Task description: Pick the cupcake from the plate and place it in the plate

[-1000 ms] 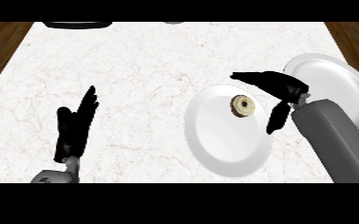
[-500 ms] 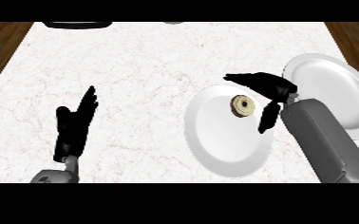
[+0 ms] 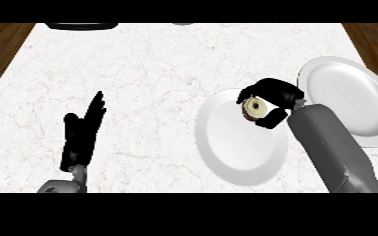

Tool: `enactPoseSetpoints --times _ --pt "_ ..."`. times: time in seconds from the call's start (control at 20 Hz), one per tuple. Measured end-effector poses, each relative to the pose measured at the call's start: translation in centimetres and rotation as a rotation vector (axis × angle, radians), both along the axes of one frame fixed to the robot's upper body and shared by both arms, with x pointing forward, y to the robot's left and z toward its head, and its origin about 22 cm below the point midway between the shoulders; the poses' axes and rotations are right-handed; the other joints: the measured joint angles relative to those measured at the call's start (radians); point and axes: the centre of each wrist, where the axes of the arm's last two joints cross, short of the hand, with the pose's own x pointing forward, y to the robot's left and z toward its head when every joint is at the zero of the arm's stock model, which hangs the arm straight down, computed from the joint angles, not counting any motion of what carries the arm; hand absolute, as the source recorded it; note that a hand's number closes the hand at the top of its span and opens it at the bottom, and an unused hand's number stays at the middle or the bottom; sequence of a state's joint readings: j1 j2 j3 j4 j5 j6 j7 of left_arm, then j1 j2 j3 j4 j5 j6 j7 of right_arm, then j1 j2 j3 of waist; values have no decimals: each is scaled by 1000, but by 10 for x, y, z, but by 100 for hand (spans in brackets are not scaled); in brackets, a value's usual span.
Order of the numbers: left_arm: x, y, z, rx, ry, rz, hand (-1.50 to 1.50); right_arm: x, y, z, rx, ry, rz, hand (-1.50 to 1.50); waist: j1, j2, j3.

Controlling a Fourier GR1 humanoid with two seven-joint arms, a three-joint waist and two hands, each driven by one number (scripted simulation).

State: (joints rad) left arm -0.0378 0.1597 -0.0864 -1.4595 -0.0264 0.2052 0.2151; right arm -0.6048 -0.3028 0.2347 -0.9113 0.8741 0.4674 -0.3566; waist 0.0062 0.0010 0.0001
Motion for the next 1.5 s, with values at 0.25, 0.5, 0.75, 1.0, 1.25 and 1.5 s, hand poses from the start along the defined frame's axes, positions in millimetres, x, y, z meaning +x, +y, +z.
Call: enactPoseSetpoints --times 0.25,0.5,0.75,1.0,1.25,1.5 --pt "6 4 -1 0 5 2 0 4 -4 -8 24 -76 19 150 2 -2 -1" --pt "0 10 0 -4 2 3 0 5 -9 -10 34 -166 -28 150 1 -3 -1" --pt "-6 7 2 -5 8 19 0 -11 -30 -13 39 -223 -220 150 -14 -8 -1" --pt "-5 12 -2 -4 11 27 0 -29 -42 -3 50 -356 -392 150 -24 -8 -1" --pt "-4 14 -1 0 11 33 0 -48 -49 32 138 -508 -489 150 -30 -9 -1" --pt "-7 14 2 -2 12 30 0 -64 -69 76 205 -691 -641 150 -27 -9 -1"
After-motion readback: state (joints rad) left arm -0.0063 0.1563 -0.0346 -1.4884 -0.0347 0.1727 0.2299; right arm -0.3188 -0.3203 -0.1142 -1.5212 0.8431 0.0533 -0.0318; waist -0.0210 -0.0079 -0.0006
